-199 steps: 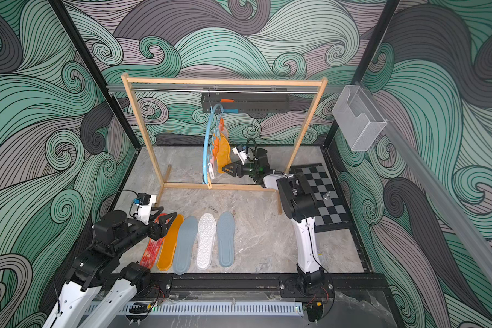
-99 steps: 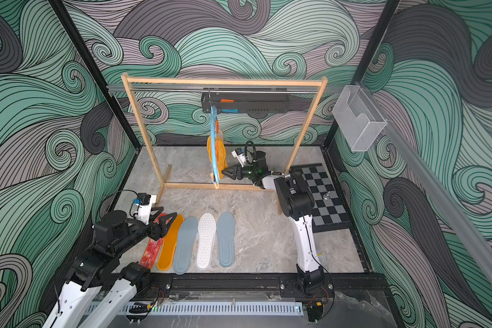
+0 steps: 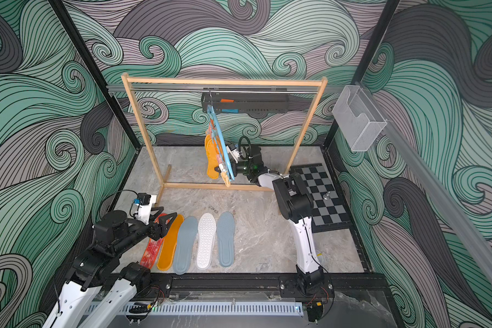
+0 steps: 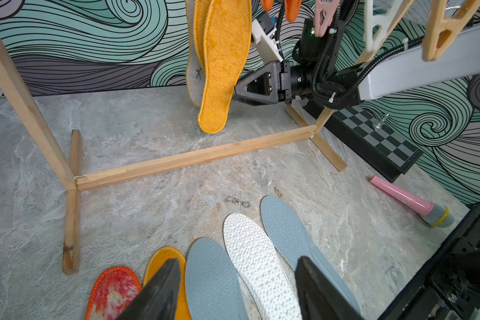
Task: Take the shoe insoles off the hanger
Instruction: Remove the insole from the hanger.
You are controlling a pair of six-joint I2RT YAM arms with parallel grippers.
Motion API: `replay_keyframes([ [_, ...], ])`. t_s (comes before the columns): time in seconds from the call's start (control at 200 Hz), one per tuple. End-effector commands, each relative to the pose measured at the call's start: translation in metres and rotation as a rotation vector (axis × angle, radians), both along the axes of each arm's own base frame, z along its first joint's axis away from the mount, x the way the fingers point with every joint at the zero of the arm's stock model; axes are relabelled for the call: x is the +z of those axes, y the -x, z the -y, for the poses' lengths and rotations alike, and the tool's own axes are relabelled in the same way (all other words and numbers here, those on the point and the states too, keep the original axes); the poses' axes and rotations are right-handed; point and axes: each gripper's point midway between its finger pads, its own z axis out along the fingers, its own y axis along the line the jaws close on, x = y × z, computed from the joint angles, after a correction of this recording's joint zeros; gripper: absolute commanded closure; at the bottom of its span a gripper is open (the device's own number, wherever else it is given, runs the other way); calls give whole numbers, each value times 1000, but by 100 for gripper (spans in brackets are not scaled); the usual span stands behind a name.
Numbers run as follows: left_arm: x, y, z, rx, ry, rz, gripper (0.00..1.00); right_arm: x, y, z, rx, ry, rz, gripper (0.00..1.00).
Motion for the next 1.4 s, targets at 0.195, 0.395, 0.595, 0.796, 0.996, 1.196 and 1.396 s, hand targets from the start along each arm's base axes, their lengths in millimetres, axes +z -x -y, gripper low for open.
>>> replay_keyframes([
  [0.195,-3,0,3,-16,-10,-11,33,74,6,-2,44,-76,157,46],
  [0.395,-4,0,3,-16,-12,-12,33,75,8,-2,67,-91,152,63],
  [0.595,-3,-1,3,-15,-12,-11,33,78,13,-1,80,-97,164,83],
  [0.796,-4,0,3,-16,-13,-12,33,82,15,-1,99,-101,169,100],
  [0.996,-4,-1,4,-19,-3,-16,33,78,18,1,113,-98,156,100],
  [1.196,15,-9,25,-94,79,-16,31,74,18,5,125,-96,152,100],
  [1.396,58,-47,46,-127,125,10,31,70,16,11,136,-98,136,100],
])
